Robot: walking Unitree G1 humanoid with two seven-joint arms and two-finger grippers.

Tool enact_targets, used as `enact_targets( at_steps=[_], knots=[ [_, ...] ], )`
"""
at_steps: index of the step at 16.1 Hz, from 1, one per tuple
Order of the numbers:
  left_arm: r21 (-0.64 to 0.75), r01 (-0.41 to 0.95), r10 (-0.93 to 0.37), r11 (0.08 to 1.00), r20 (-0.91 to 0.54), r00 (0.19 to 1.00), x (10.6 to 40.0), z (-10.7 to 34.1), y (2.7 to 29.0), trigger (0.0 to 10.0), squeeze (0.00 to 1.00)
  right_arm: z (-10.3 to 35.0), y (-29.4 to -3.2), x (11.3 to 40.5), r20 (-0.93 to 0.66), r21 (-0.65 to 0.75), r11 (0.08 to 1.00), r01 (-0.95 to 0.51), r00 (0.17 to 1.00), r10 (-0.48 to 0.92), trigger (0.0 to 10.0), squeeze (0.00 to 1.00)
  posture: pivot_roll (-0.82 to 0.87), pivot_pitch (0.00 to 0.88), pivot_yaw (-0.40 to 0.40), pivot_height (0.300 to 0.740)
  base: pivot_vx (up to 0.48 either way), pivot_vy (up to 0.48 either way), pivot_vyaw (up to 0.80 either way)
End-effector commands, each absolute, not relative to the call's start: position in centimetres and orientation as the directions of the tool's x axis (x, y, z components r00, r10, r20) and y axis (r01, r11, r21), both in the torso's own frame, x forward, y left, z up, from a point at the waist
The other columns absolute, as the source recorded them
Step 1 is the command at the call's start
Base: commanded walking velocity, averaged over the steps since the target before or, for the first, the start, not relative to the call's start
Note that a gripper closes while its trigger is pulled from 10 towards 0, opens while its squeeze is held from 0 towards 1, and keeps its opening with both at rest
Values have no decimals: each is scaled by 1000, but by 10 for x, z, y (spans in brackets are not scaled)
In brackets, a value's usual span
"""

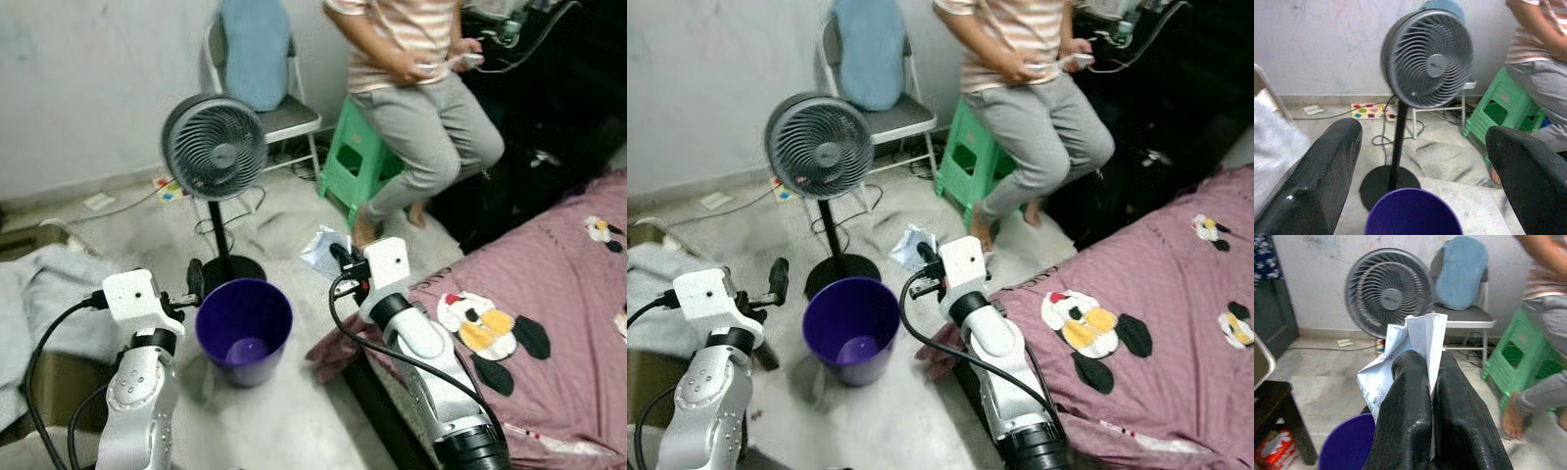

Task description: Clean up the room

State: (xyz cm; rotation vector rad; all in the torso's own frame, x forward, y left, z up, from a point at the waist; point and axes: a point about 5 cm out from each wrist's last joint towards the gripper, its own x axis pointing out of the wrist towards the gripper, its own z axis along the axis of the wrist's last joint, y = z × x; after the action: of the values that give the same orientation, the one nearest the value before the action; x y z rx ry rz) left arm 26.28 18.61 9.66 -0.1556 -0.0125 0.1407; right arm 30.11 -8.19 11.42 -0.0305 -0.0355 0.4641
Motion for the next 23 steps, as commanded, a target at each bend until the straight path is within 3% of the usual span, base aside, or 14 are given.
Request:
enact_targets(
  at_steps=[1, 3, 11, 16, 23],
  knots=[
    [-155, -119, 124, 981, 25, 992, 264, 102, 184, 10000, 0, 116, -85, 302, 36, -39, 897, -441, 896, 442, 10000, 0, 12, 22, -49, 740, 262, 0, 0],
    [-154, -116, 122, 981, 25, 992, 264, 102, 184, 10000, 0, 116, -84, 302, 37, -43, 895, -444, 894, 446, 10000, 0, 12, 22, -49, 740, 262, 0, 0],
    [-140, -126, 129, 982, 13, 992, 264, 101, 185, 10000, 0, 117, -83, 302, 42, -40, 892, -451, 891, 452, 10000, 0, 14, 22, -48, 740, 198, 0, 763],
    [-66, -178, 180, 982, 30, 983, 263, 103, 191, 10000, 0, 118, -80, 304, 51, -30, 893, -450, 891, 451, 10000, 0, 22, 18, -47, 740, 0, 0, 0],
    [17, -16, 14, 1000, 136, 991, 258, 109, 186, 10000, 0, 119, -73, 303, 58, -33, 881, -472, 879, 473, 10000, 0, 31, 12, -49, 740, 0, 0, 646]
  ],
)
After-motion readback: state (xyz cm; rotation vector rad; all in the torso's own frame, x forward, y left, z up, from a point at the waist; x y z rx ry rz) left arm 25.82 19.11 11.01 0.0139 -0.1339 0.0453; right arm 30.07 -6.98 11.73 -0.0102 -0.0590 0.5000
